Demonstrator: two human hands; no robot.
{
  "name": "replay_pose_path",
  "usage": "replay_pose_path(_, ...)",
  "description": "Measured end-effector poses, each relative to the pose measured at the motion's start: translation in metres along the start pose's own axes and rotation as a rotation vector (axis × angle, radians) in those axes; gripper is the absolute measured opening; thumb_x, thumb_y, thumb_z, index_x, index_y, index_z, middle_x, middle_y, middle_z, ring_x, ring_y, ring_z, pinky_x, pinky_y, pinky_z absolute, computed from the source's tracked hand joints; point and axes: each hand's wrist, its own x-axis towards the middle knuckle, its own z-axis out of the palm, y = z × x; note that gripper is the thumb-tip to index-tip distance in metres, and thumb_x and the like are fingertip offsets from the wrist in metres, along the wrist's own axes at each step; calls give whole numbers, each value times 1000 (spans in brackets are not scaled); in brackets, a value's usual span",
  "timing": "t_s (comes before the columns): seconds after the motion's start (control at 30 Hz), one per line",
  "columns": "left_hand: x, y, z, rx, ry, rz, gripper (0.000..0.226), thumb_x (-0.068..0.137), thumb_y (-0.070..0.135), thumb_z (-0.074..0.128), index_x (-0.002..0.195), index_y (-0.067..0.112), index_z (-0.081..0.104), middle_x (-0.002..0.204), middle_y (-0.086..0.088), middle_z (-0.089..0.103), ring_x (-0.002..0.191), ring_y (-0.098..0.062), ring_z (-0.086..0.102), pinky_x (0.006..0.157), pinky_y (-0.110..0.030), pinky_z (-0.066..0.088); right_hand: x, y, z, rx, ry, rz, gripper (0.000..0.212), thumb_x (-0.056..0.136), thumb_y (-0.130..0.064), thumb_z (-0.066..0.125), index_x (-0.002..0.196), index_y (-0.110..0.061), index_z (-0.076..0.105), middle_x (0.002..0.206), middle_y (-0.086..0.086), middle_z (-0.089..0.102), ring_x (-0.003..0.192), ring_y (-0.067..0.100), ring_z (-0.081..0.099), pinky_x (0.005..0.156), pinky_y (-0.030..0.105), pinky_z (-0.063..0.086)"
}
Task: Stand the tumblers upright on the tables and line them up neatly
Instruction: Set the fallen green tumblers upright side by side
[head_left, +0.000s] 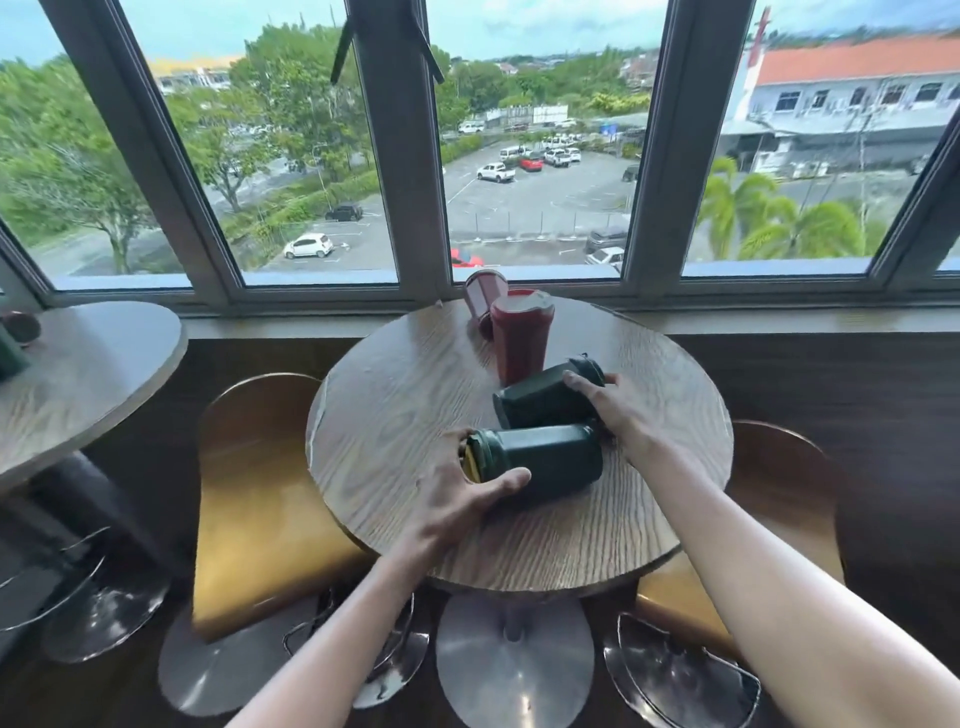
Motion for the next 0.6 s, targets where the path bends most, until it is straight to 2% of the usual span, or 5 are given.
replay_pose_path(0.13,-4,5,0,-27,38,16,61,53,57,79,104,42,48,103,9,65,90,3,63,80,-27,57,5,4,0,38,-3,-22,70,64,-60,75,117,-21,49,114,7,64,103,24,62,96,45,50)
replay_pose_path(0.2,-4,11,-5,-31,89,35,66,52,56,78,108,37,51,100,10,65,87,3,64,77,-26,58,8,6,-1,49,-16,-21,70,63,-59,75,116,-23,48,114,7,64,103,25,63,95,46,51)
replay_pose_path(0.33,-3,26,-24,73,183,105,83,52,62,72,125,28,52,105,17,55,94,5,57,74,-9,47,7,9,-3,47,-41,-24,77,61,-63,74,122,-24,47,118,6,61,106,24,60,97,47,48)
replay_pose_path(0.43,-1,36,-37,163,212,116,85,57,56,77,133,30,48,115,5,48,101,-10,53,81,-16,43,8,13,-3,45,-42,-30,71,69,-58,73,125,-23,46,120,5,59,107,23,57,93,40,47)
replay_pose_path(0.6,7,52,-44,303,337,118,75,63,50,83,128,30,51,113,4,51,100,-13,53,76,-18,42,5,14,-5,93,-73,-47,68,74,-51,74,126,-20,45,117,6,57,104,21,54,83,36,42)
